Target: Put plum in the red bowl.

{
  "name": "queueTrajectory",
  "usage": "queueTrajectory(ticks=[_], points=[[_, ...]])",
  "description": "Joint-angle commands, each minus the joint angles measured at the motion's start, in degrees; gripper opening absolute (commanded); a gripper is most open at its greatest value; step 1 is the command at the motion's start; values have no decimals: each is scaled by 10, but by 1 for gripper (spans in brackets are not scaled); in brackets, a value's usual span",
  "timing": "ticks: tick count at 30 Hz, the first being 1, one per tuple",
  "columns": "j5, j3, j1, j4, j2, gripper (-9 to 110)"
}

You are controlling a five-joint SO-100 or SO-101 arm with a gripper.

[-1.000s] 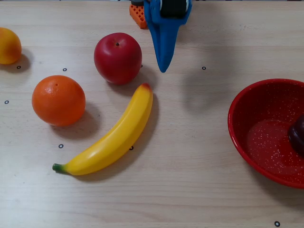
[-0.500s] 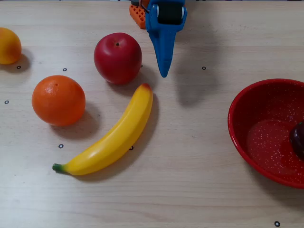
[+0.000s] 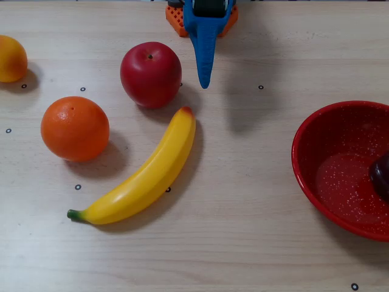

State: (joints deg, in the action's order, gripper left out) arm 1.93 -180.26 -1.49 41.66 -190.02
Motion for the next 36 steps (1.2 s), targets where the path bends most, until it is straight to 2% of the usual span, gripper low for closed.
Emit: queueTrajectory(ticks=[1,6,19,29,36], points=[[14,-23,-1,15,-10,0],[29,-23,-6,67,-10,0],[63,-19,0,91,-10,0],[71,33,0,269,-10,0],[54,50,-1,344,-10,0]])
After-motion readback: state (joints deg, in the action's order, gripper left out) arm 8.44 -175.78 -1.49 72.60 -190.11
